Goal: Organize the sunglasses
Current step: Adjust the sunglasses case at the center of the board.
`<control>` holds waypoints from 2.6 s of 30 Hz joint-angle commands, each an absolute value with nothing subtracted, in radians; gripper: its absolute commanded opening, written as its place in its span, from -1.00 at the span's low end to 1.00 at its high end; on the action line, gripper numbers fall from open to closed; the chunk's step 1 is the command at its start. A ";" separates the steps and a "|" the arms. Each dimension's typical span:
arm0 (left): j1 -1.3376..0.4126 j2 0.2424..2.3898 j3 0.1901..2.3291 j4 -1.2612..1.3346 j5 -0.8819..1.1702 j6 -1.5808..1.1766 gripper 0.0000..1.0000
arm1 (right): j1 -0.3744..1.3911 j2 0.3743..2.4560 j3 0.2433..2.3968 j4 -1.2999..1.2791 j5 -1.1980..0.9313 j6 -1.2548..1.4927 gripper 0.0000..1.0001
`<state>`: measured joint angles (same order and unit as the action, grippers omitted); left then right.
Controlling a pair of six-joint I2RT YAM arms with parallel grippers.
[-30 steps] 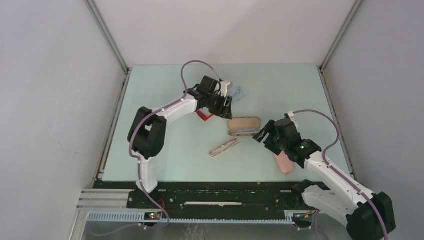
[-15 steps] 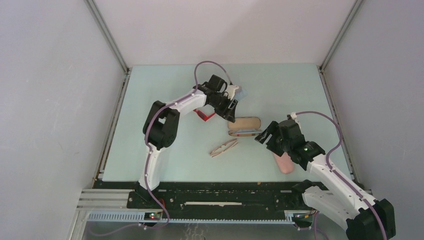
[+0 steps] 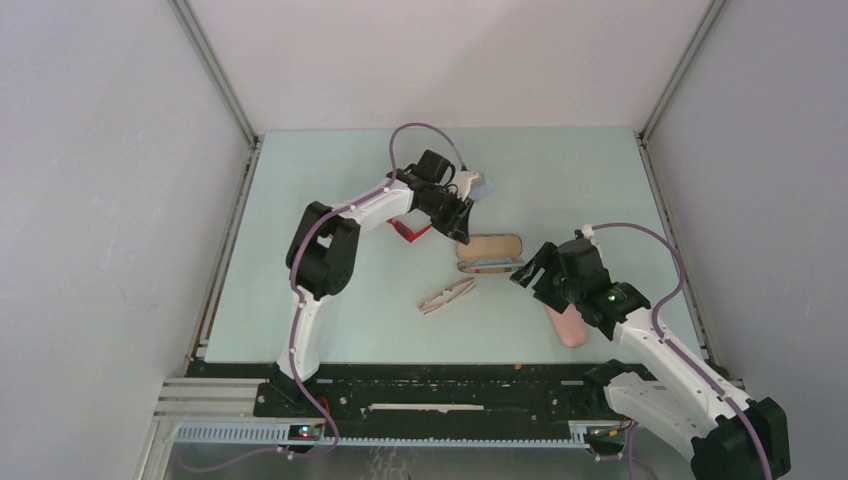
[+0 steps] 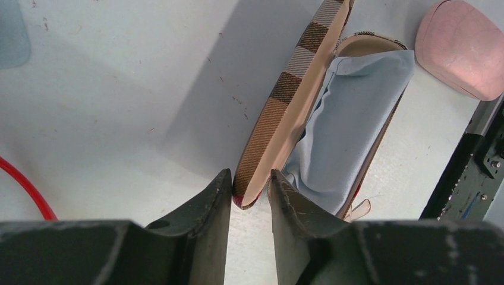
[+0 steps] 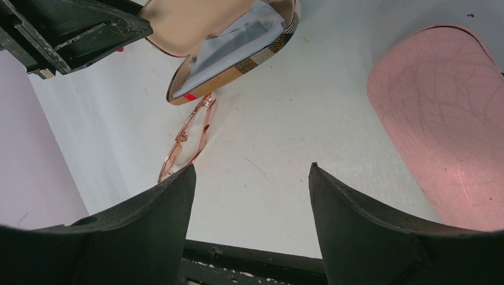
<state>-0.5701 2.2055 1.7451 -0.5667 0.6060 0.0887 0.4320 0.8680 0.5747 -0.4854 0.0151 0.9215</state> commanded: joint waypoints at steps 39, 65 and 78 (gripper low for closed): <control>-0.591 2.093 1.568 -0.408 0.534 -0.006 -0.62 | 0.426 0.895 0.566 -0.436 -0.037 0.905 0.55; -0.609 1.566 1.086 -0.200 -0.024 -0.344 -1.00 | 0.655 1.094 0.568 -0.283 -0.034 1.220 0.59; -0.609 1.330 0.940 -0.355 -0.343 -0.464 -1.00 | 0.787 1.457 0.802 -0.405 0.040 1.542 0.68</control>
